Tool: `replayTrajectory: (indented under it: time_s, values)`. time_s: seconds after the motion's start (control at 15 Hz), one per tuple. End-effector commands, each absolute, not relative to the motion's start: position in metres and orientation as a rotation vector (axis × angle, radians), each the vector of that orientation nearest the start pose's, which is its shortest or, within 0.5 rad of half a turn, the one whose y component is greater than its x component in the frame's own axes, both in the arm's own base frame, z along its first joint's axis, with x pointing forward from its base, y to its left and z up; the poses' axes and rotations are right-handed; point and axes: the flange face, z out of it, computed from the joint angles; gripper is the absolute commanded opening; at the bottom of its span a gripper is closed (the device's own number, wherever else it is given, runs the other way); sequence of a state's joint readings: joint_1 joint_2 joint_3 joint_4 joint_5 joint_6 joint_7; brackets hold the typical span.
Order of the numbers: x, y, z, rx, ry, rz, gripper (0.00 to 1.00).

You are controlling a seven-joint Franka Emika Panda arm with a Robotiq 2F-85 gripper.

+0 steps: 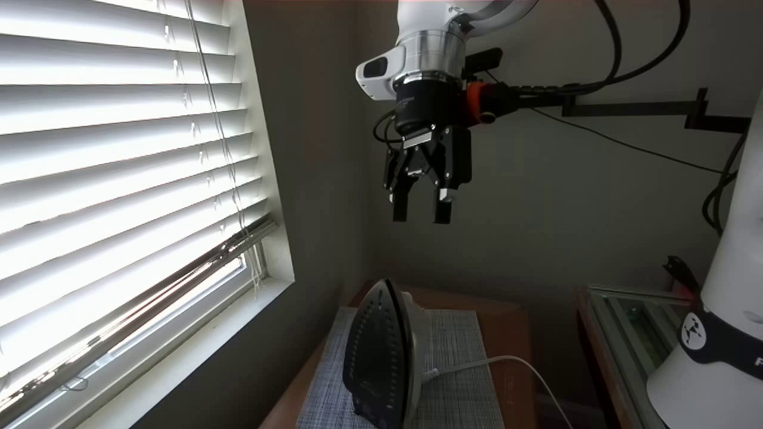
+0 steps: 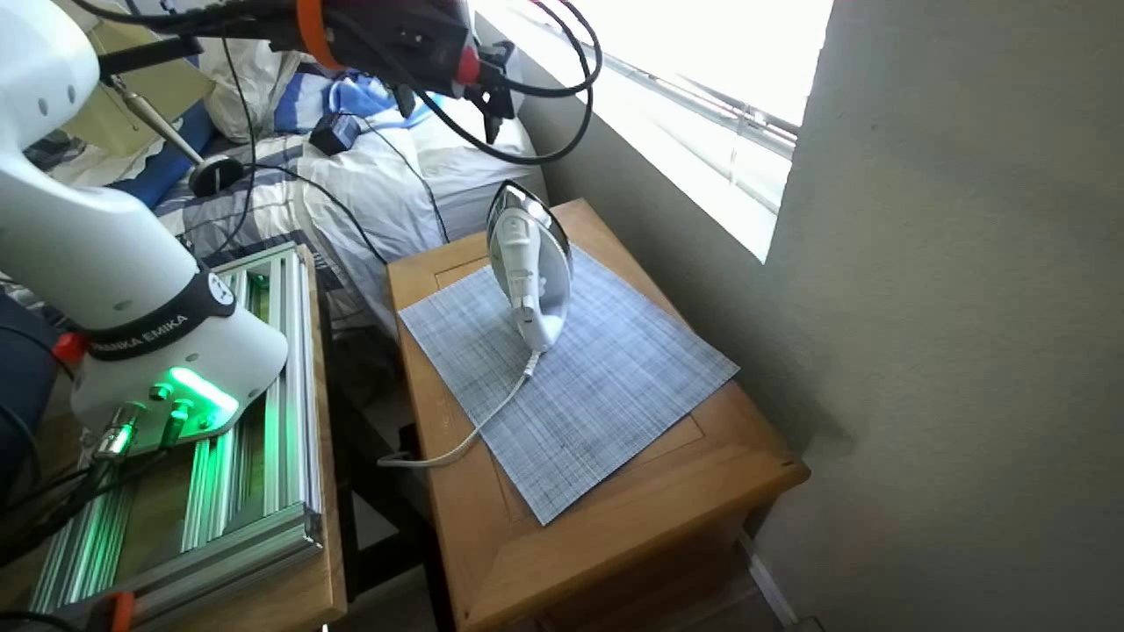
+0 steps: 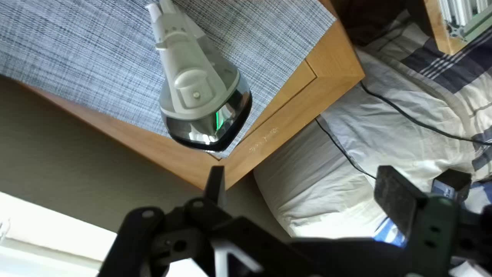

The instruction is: Put the pressing iron upright

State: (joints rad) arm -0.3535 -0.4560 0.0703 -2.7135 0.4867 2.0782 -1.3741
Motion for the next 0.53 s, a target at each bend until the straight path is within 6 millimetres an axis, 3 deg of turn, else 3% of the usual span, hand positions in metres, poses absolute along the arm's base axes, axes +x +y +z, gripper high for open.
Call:
replayTrajectory:
  time_s: [0.0,0.47]
  values:
    - [0.342,-0.065,0.359,-2.599,-0.970,-0.146,1.00]
    - [0.344,-0.055,0.363,-2.708,-0.837,-0.106,1.00]
